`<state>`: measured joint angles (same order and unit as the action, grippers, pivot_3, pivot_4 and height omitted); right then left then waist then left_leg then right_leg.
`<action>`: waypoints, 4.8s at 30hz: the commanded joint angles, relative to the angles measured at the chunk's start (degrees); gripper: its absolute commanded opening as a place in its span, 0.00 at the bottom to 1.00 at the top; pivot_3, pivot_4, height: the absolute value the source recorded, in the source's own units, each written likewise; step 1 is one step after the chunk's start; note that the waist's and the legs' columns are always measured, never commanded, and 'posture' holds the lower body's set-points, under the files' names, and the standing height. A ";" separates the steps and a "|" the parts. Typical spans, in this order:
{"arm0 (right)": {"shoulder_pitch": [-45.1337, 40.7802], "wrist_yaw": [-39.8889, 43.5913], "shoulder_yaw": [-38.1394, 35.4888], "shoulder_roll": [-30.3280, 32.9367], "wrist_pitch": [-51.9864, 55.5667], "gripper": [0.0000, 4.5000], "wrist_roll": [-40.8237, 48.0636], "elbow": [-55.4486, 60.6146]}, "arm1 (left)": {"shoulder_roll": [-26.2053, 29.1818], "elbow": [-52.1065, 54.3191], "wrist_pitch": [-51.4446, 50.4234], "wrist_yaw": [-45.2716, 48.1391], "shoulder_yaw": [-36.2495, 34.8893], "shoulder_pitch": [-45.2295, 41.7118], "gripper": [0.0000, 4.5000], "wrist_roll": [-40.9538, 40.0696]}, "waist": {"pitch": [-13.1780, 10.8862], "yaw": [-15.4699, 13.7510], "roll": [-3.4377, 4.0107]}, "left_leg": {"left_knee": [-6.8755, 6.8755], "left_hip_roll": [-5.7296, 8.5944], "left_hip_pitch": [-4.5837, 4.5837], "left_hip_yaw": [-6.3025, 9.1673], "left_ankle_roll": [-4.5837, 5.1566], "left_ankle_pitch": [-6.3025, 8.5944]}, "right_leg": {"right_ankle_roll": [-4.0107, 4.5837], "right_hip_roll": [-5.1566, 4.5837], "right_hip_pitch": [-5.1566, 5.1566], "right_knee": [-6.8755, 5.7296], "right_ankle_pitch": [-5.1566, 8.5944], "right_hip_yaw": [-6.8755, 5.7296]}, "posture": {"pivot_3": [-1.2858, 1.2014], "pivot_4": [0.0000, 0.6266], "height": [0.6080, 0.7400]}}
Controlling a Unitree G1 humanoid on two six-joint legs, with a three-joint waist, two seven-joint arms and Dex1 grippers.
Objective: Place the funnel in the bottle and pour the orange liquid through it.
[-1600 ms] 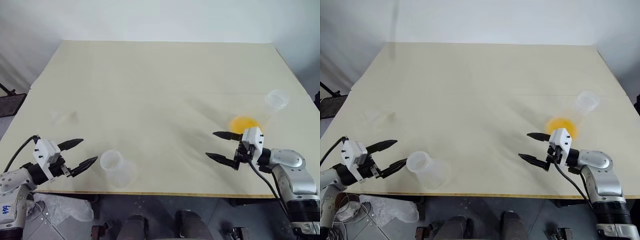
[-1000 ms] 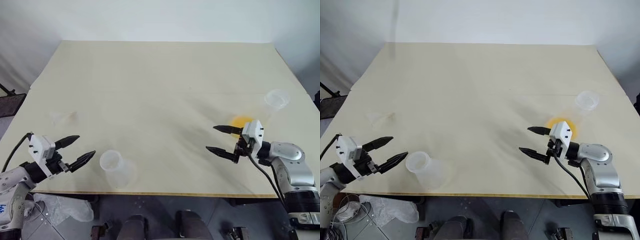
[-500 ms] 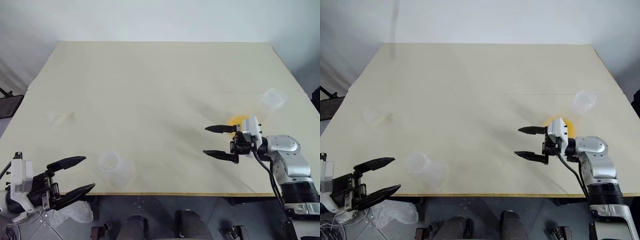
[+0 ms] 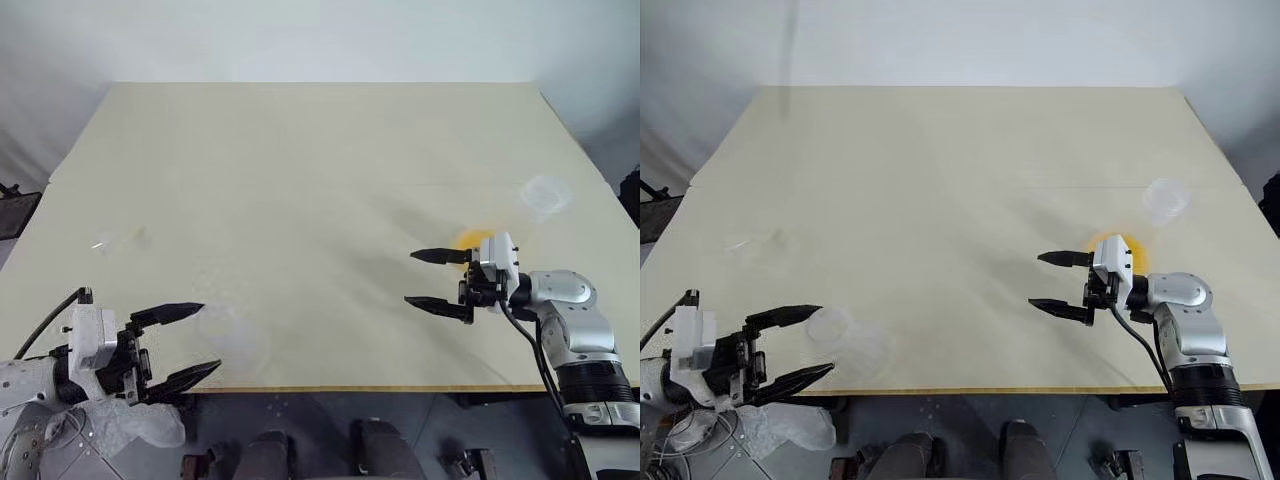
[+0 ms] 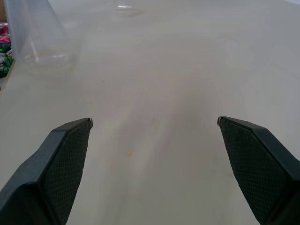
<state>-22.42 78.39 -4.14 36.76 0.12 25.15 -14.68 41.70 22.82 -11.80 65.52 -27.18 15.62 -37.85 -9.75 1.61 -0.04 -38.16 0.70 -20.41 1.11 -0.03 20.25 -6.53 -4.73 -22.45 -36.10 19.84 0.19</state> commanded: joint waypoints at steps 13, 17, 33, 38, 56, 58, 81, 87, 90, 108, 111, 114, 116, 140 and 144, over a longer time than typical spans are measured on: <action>1.77 -2.52 -1.50 0.25 -1.06 1.00 0.70 3.76 | -1.41 -1.78 1.98 -1.78 6.17 -7.15 0.68 0.90 | 0.00 -0.03 0.00 | -0.08 0.00 0.00 -0.01 -0.01 0.00 | -0.01 0.00 -0.01 -0.11 -0.01 0.00 | 0.52 0.24 1.00; 2.27 -2.92 -1.84 0.36 -0.91 1.00 0.98 4.42 | -1.45 -2.12 2.59 -1.74 7.44 -8.09 0.51 1.73 | 0.00 -0.04 0.00 | -0.11 0.00 0.00 -0.01 -0.01 -0.01 | -0.01 0.00 -0.01 -0.16 -0.01 0.01 | 0.52 0.24 1.00; 5.61 -4.76 -5.74 2.40 5.31 1.00 5.45 10.56 | -6.65 -15.17 1.59 -4.66 25.39 -35.81 0.51 11.47 | -0.01 -1.54 0.01 | -0.52 0.05 -0.06 0.01 -0.01 0.01 | -0.05 0.05 -0.02 -0.44 -0.03 0.00 | 0.52 0.24 1.00; 7.14 -6.64 -7.87 3.41 7.61 1.00 6.62 12.96 | -13.64 -25.44 5.88 -3.06 31.07 -46.67 0.51 15.07 | -0.02 -1.61 -0.02 | -0.79 0.05 -0.29 0.02 0.00 0.03 | -0.09 0.10 -0.15 -0.76 -0.05 -0.06 | 0.52 0.24 1.00; 17.33 -14.46 -13.14 2.93 8.26 1.00 7.24 21.49 | -33.65 -52.80 12.48 -3.69 41.53 -68.27 0.51 27.60 | -0.06 -2.55 -0.08 | -1.06 0.14 -0.66 0.05 0.07 0.02 | -0.23 0.17 -0.33 -0.81 -0.12 -0.14 | 0.52 0.24 1.00; 17.94 -15.09 -13.49 2.90 8.28 1.00 7.28 22.00 | -34.74 -54.80 13.17 -5.04 41.79 -69.54 0.51 28.99 | -0.06 -2.92 -0.08 | -1.09 0.17 -0.66 0.03 0.10 0.00 | -0.25 0.18 -0.33 -0.80 -0.13 -0.17 | 0.52 0.24 1.00; 16.11 -17.58 -14.07 4.13 9.55 1.00 7.93 22.00 | -38.31 -50.81 6.92 -7.78 40.43 -63.45 0.73 28.97 | -0.07 -3.19 -0.10 | -1.13 0.45 -0.66 0.08 0.29 -0.11 | -0.44 0.06 -0.28 -0.78 -0.23 -0.04 | 0.52 0.24 1.00; 15.39 -17.34 -13.76 4.42 9.56 1.00 7.59 21.42 | -35.85 -45.70 3.99 -6.95 40.86 -60.51 0.99 28.67 | -0.07 -3.07 -0.10 | -1.12 0.42 -0.72 0.07 0.29 -0.11 | -0.44 0.06 -0.32 -0.79 -0.23 -0.04 | 0.52 0.24 1.00; 14.97 -16.97 -13.55 4.59 9.56 1.00 7.48 21.03 | -35.43 -45.04 3.19 -7.35 40.66 -60.42 0.99 28.70 | -0.07 -3.13 -0.10 | -1.12 0.44 -0.72 0.07 0.29 -0.11 | -0.44 0.06 -0.32 -0.79 -0.23 -0.05 | 0.52 0.24 1.00; 13.97 -15.70 -14.01 5.93 9.48 1.00 7.24 19.82 | -27.59 -33.35 -5.69 -4.11 37.72 -57.41 0.99 23.37 | -0.07 -2.97 -0.10 | -1.12 0.41 -0.72 0.07 0.29 -0.11 | -0.44 0.04 -0.32 -0.81 -0.23 -0.01 | 0.52 0.24 1.00; 14.12 -14.81 -14.41 7.11 9.97 1.00 7.74 19.92 | -23.46 -30.00 -6.58 -1.70 36.26 -56.69 0.99 21.64 | -0.07 -2.93 -0.09 | -1.12 0.41 -0.73 0.08 0.29 -0.11 | -0.44 0.03 -0.32 -0.79 -0.23 -0.01 | 0.52 0.24 1.00; 14.36 -14.04 -14.67 8.14 10.61 1.00 8.16 20.21 | -20.03 -27.79 -7.72 -0.49 33.66 -57.17 0.99 19.09 | -0.06 -2.91 -0.09 | -1.12 0.38 -0.72 0.09 0.29 -0.11 | -0.44 -0.04 -0.32 -0.79 -0.23 -0.01 | 0.52 0.24 1.00; 14.60 -13.19 -14.65 8.96 11.40 1.00 8.74 20.70 | -17.94 -26.76 -8.33 0.17 31.54 -57.28 0.99 17.28 | -0.06 -2.89 -0.09 | -1.12 0.38 -0.72 0.09 0.29 -0.11 | -0.44 -0.06 -0.32 -0.79 -0.23 -0.01 | 0.52 0.24 1.00; 6.13 -8.50 -12.08 11.08 21.35 1.00 16.27 23.01 | -4.91 -2.97 -11.80 -20.48 -16.51 -13.37 0.99 8.53 | -0.09 -1.49 -0.14 | -0.99 0.32 -0.73 0.26 0.25 -0.06 | -0.40 -0.25 -0.30 -0.43 -0.22 -0.10 | 0.52 0.24 1.00; 4.52 -7.58 -11.44 10.97 21.16 1.00 15.79 21.46 | -7.93 -4.25 -8.57 -22.17 -22.84 -6.55 0.99 7.28 | -0.10 -1.98 -0.15 | -0.99 0.38 -0.69 0.36 0.27 -0.06 | -0.40 -0.36 -0.14 -0.31 -0.22 -0.17 | 0.52 0.24 1.00</action>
<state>-17.26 70.02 -14.93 47.51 21.49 40.37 6.77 34.41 17.73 -22.82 44.29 -46.16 7.73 -29.13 -9.85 -0.38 -0.19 -39.15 1.11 -21.08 1.47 0.26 20.20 -6.93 -5.13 -22.57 -36.40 19.62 0.01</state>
